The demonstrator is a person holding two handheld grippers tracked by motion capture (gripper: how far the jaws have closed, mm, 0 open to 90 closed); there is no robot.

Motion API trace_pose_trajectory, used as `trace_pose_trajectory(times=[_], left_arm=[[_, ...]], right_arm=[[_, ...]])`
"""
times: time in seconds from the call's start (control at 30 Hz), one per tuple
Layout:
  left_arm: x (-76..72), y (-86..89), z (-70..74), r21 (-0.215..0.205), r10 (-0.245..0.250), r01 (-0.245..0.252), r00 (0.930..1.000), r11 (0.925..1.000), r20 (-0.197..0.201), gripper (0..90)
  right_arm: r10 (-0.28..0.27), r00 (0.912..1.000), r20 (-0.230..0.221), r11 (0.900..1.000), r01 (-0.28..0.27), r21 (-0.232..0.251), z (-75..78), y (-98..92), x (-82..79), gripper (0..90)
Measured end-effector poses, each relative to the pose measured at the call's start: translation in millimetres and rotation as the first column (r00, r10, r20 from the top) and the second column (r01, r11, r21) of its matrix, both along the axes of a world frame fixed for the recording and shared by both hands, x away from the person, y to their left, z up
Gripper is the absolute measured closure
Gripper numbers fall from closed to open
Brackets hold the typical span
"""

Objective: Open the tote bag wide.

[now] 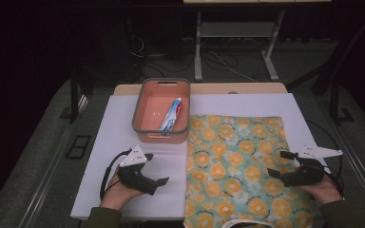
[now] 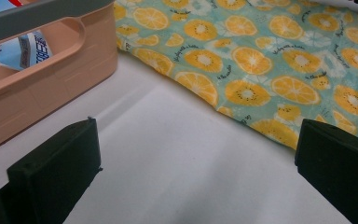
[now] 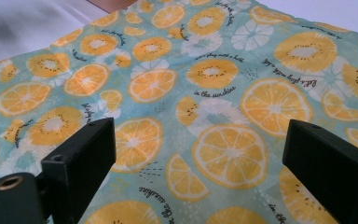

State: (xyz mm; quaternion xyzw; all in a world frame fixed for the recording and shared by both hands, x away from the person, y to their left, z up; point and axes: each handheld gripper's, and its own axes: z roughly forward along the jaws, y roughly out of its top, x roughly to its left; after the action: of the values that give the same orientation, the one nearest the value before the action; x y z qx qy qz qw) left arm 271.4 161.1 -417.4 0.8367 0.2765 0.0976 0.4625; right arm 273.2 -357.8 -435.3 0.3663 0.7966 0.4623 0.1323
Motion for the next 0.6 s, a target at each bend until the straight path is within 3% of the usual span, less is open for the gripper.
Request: trace_pose_trajectory(times=[0.3, 0.6], left_arm=[[1.2, -8.6, -2.3, 0.016, -0.001, 0.001, 1.0, 0.9999, -0.009, 0.0], [8.4, -31.8, -7.4, 0.019, -0.01, 0.01, 0.9998, 0.9998, -0.017, 0.1]], right_arm=[[0.0, 1.0, 0.003, 1.0, 0.0, -0.005, 0.5, 0.4, -0.6, 9.3], [-0.006, 1.0, 0.003, 1.0, 0.006, -0.015, -0.1, 1.1, 0.3, 9.3]])
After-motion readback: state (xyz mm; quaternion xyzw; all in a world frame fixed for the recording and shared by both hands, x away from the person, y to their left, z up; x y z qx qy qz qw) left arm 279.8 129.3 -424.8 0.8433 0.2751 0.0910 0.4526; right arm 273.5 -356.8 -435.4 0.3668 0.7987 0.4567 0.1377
